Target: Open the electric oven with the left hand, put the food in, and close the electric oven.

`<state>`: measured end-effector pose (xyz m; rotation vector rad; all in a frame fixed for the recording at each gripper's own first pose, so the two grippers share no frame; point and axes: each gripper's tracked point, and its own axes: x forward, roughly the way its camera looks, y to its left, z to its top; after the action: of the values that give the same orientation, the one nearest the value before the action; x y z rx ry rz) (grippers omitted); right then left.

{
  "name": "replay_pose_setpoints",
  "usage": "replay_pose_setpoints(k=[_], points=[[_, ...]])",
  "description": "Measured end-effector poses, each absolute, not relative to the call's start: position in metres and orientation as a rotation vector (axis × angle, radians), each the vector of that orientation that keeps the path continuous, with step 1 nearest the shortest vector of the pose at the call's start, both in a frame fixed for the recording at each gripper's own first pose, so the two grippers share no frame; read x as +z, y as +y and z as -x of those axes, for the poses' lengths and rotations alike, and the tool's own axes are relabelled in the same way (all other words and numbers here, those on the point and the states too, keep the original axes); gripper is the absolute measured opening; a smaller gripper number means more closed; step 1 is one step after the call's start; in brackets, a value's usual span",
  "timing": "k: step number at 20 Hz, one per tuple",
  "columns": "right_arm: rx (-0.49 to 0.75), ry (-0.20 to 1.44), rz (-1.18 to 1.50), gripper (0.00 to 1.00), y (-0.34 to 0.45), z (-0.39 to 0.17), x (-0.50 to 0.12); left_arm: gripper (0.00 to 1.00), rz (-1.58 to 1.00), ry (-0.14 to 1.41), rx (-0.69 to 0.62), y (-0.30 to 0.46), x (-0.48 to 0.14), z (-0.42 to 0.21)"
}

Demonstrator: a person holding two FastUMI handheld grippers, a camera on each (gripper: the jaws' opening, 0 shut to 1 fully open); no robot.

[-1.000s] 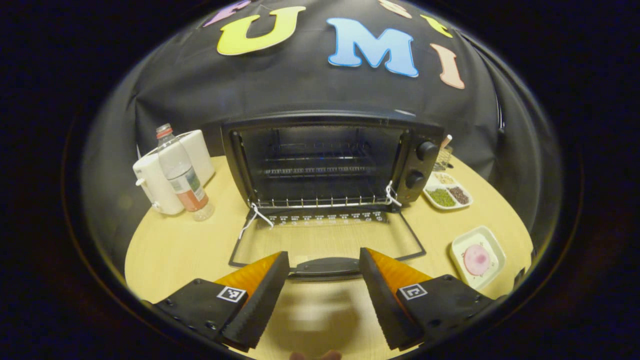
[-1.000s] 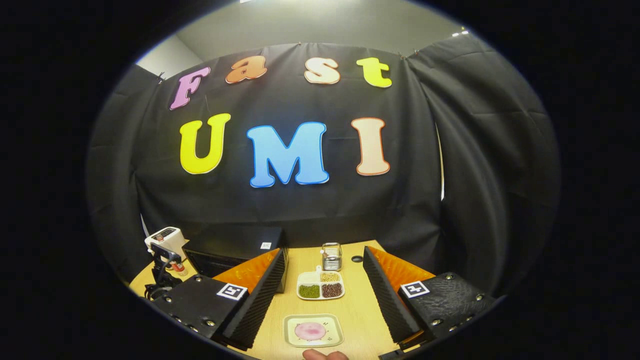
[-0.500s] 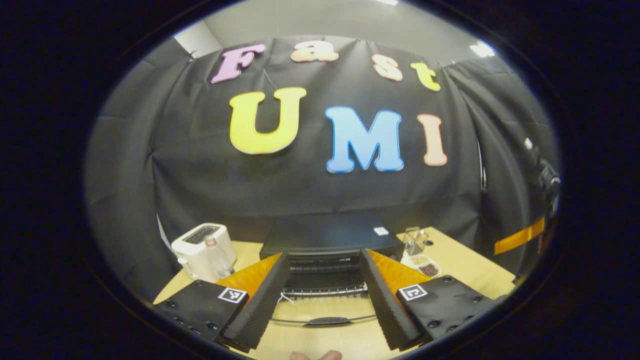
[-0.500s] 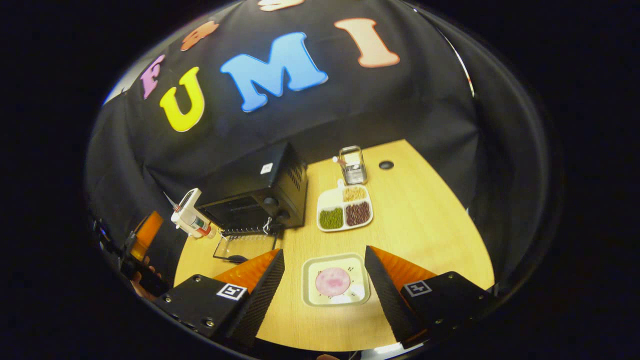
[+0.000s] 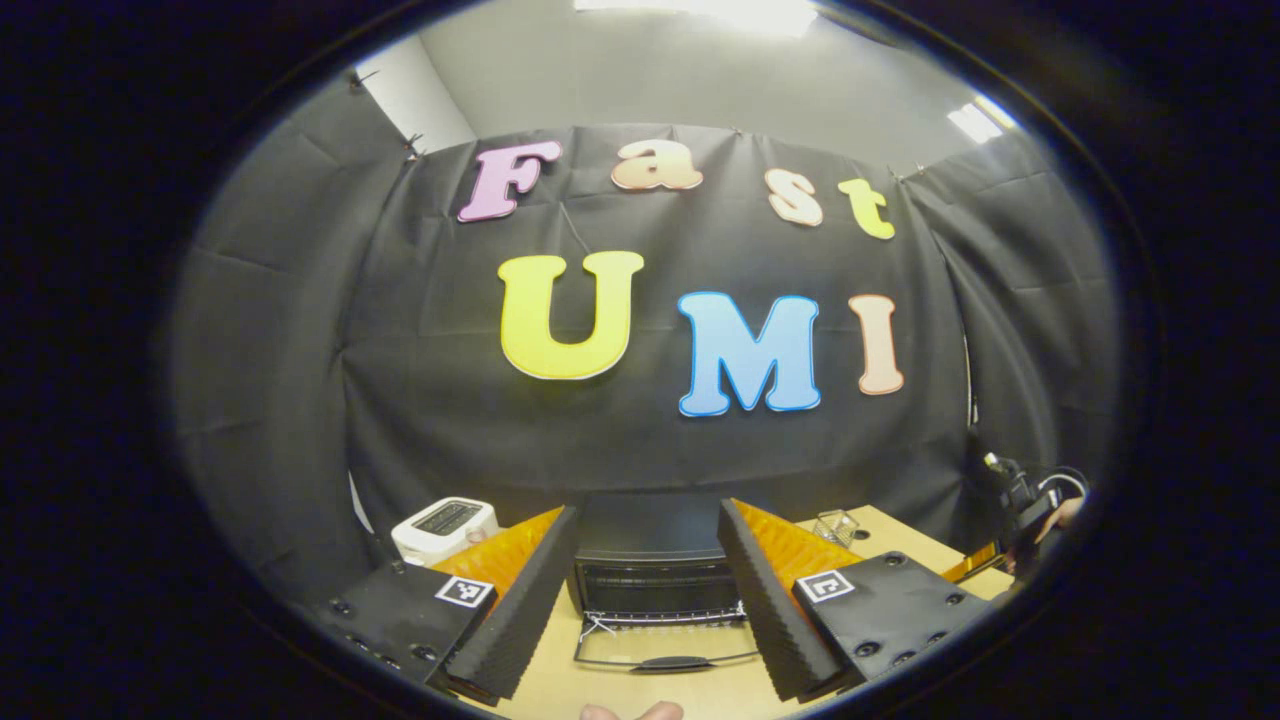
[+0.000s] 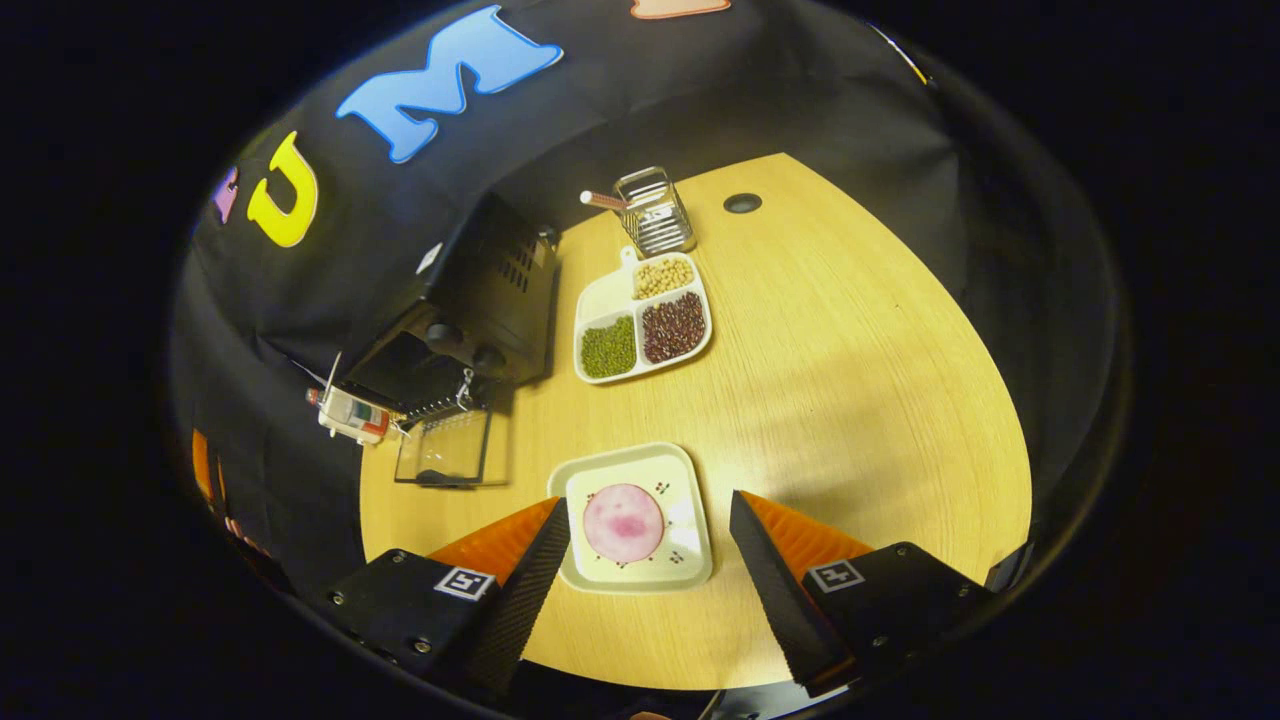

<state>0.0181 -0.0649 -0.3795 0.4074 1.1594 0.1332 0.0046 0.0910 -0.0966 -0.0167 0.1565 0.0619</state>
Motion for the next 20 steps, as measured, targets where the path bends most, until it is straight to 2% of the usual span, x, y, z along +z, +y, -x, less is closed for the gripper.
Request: replay_pose_setpoints(k=[5, 6, 7, 8, 9, 10, 13, 14, 15, 17, 20], points=[[0.124, 1.287, -0.317, 0.97, -0.064, -0.02, -0.418, 0.98, 0.014, 0.137, 0.09, 0.103, -0.08, 0.007], [0.128, 1.314, -0.303, 0.83, -0.064, -0.017, -0.425, 0.97, 0.011, 0.142, 0.099, 0.107, -0.08, 0.009], [0.124, 1.334, -0.281, 0.89, -0.065, -0.018, -0.431, 0.97, 0.011, 0.149, 0.104, 0.109, -0.083, 0.011], [0.12, 1.349, -0.255, 0.9, -0.065, -0.018, -0.438, 0.98, 0.012, 0.157, 0.111, 0.112, -0.086, 0.014], [0.125, 1.367, -0.24, 0.89, -0.063, -0.017, -0.44, 0.98, 0.015, 0.166, 0.12, 0.116, -0.089, 0.018], [0.127, 1.389, -0.227, 0.83, -0.061, -0.015, -0.444, 0.95, 0.018, 0.172, 0.129, 0.12, -0.091, 0.021], [0.127, 1.451, -0.141, 0.83, -0.064, -0.009, -0.457, 0.95, 0.03, 0.193, 0.163, 0.133, -0.098, 0.028], [0.124, 1.463, -0.131, 0.73, -0.062, -0.008, -0.464, 0.95, 0.037, 0.199, 0.172, 0.137, -0.1, 0.03], [0.112, 1.471, -0.116, 0.75, -0.063, -0.01, -0.468, 0.98, 0.045, 0.203, 0.182, 0.14, -0.102, 0.033], [0.104, 1.484, -0.076, 0.77, -0.063, -0.01, -0.474, 0.98, 0.053, 0.207, 0.2, 0.148, -0.104, 0.037], [0.112, 1.494, 0.024, 0.75, -0.064, -0.01, -0.484, 0.98, 0.067, 0.214, 0.214, 0.154, -0.106, 0.039]])
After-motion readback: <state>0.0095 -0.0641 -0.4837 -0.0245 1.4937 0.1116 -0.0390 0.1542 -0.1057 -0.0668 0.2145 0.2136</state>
